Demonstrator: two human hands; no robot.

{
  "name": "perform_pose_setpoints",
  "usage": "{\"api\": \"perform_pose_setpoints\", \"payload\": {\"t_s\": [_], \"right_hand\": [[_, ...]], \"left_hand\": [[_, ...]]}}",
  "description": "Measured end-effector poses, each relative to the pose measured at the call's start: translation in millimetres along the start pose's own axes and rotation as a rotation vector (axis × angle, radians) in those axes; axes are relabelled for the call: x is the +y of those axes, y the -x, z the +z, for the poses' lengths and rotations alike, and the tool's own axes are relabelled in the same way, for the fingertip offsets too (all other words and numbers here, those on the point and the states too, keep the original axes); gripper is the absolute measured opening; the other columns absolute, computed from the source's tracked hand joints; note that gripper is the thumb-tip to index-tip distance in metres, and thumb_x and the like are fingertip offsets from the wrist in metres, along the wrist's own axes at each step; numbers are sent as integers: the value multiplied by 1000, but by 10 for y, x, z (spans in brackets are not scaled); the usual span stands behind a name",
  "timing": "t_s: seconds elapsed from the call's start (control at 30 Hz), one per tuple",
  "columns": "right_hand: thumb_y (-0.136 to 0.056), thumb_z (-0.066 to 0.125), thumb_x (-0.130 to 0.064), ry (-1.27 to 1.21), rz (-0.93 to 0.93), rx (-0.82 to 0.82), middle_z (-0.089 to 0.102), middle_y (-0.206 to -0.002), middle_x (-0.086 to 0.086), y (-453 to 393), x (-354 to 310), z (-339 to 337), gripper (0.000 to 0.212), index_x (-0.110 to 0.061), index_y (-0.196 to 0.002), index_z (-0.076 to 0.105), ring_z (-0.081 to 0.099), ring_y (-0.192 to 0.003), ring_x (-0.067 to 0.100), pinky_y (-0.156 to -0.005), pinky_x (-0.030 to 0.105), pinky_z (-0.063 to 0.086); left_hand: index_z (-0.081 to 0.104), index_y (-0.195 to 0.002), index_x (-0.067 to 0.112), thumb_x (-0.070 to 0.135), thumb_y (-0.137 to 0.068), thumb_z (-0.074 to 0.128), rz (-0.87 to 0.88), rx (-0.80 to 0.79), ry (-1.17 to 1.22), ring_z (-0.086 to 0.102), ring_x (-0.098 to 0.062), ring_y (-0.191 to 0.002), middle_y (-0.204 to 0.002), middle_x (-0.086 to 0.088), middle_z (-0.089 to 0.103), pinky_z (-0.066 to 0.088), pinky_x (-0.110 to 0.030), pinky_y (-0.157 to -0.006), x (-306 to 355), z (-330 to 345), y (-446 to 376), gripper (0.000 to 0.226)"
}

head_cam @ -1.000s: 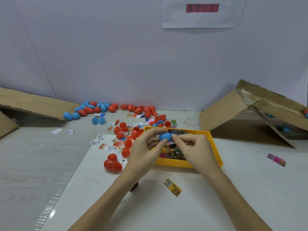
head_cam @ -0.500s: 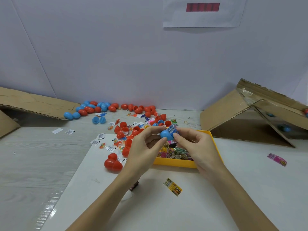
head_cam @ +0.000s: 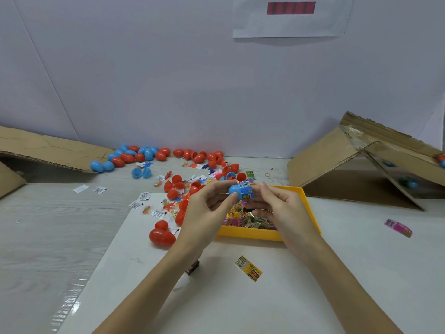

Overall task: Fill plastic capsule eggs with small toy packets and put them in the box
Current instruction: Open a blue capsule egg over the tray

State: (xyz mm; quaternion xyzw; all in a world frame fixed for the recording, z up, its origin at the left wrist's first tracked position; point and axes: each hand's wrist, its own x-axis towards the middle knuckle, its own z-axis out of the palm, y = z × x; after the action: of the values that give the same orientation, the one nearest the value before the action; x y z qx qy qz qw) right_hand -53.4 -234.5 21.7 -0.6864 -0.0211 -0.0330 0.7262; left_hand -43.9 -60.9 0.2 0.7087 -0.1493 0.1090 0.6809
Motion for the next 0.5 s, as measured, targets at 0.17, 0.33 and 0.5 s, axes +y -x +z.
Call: {"api": "perform_pose_setpoints", "payload": {"t_s": [0.17, 0.33, 0.5], "right_hand": [[-106, 51, -34, -14, 19, -1, 81, -97, 4, 16, -14, 2, 31, -19, -109, 78, 78, -94, 20, -74, 23, 61], [-92, 66, -40, -32, 8, -5, 81, -97, 3, 38, -24, 21, 28, -19, -109, 77, 78, -93, 19, -71, 23, 61], [-85, 76, -33, -68, 23, -24, 80, -103, 2, 48, -3, 11, 31, -16, -111, 76, 77, -100, 19, -76, 24, 61]], "left_hand": [[72, -118, 23, 20, -96, 70, -19, -1, 45, 73, -13, -104, -109, 8, 76, 58, -20, -85, 6, 2, -11, 22], [72, -119, 21, 19, -96, 70, 54, -7, -3, 72, -13, -106, -109, 9, 76, 58, -21, -86, 12, 7, 11, 24], [66, -134, 17, 16, -88, 79, 257, -24, -177, 70, -15, -112, -125, 4, 70, 58, -29, -93, 4, 39, 54, 48]]}}
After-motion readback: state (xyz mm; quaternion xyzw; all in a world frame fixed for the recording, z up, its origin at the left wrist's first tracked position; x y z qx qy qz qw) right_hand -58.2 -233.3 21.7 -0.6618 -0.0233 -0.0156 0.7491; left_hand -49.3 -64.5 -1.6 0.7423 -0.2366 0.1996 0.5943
